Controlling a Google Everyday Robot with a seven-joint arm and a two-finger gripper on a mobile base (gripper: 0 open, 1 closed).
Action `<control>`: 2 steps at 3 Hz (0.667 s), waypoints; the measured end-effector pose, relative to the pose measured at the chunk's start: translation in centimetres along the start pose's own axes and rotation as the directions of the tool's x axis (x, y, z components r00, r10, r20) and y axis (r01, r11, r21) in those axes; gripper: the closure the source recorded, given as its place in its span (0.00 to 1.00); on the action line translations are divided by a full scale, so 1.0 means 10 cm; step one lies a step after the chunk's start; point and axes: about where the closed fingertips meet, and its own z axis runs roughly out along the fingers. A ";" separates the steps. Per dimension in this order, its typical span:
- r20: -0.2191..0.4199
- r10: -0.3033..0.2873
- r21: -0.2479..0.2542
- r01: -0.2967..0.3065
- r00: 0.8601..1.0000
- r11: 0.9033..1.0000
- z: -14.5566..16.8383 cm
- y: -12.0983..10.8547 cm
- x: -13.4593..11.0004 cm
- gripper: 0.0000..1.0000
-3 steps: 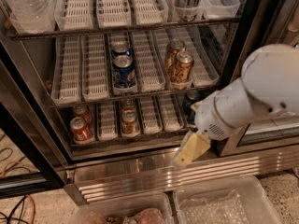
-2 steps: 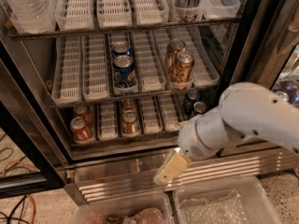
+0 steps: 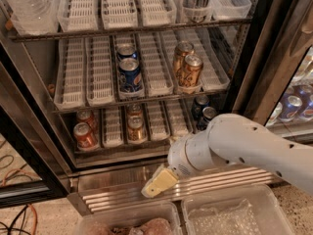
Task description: Pick coke can from bottom shelf of fridge
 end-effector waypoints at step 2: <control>0.062 0.014 0.011 -0.015 0.998 1.000 0.10 0.05 -0.08 0.00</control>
Offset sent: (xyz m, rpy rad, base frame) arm 0.0023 0.0372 -0.0081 0.1679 -0.0706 -0.0618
